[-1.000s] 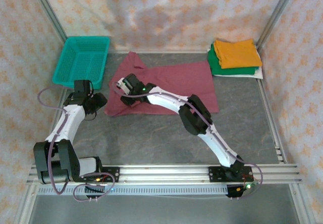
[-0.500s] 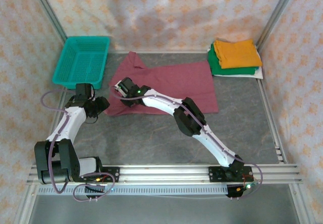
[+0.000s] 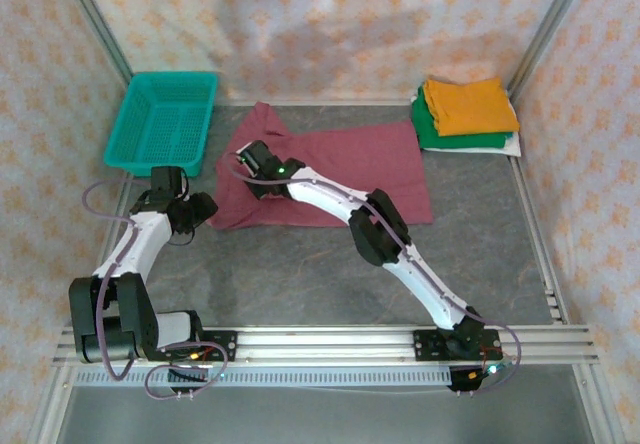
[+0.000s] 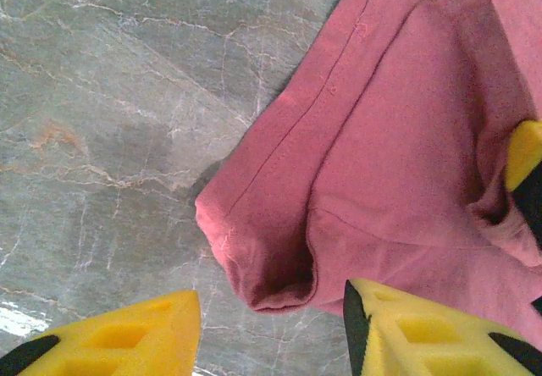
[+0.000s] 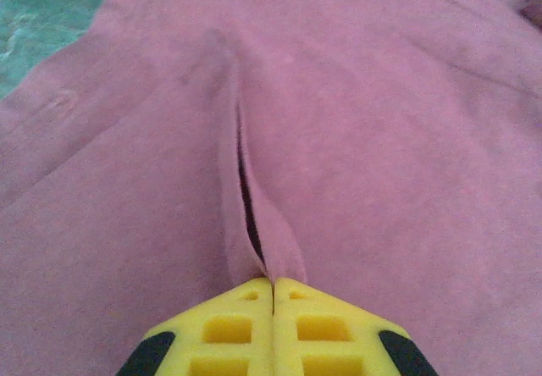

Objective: Fold and stack the t-shirts

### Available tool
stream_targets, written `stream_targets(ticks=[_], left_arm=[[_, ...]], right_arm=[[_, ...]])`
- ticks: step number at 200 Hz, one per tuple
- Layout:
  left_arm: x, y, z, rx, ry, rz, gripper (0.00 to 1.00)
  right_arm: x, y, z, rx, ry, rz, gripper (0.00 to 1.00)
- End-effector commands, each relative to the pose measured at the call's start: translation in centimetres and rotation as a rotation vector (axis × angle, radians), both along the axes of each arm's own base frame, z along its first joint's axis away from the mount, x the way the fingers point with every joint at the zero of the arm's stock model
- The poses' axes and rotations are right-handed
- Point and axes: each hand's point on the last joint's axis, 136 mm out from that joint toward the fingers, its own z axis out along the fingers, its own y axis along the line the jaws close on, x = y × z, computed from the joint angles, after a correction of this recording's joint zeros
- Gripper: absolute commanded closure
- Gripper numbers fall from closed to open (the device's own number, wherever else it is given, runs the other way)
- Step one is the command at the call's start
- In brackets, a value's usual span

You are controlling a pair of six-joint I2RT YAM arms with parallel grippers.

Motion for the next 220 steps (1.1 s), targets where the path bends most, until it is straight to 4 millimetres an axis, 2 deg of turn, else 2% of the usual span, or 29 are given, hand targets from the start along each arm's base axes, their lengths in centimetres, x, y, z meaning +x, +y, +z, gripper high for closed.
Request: stream_targets(ticks=[1,37,110,131,175,220], left_arm=[[0.3,0.2,-0.6,0.004,0.0,-0.006,0.51],[0.6,0.4,-0.8,0.013,0.005,0.002,0.51],[1.3,1.5,-0.1,0.074,-0.007,0.012,0.49],[1.3,1.8,-0.5,0.092,0.002,0.007,0.49],[2.5,0.5,-1.5,0.05,0.003,-0.087,0.51],[3.8,-0.9,-2.8,0.065,0.028,-0.154,0.5]], right_arm=[[1.4,-1.1,-0.2,-0.004,0.008,-0.048,1.0],[2.7,-1.8,0.3,0.034,0.015,-0.072,1.0],[5.3,-3.6,0.9,0.048,-0.006,-0.127,1.0],[5.8,-4.2,0.9,0.049,-0.01,-0.151,1.0],[6.4,-5.0,0.7,0.053,0.001,-0.18,1.0],[6.7,-5.6,0.5,0.074,0.022,-0.217,0.99]])
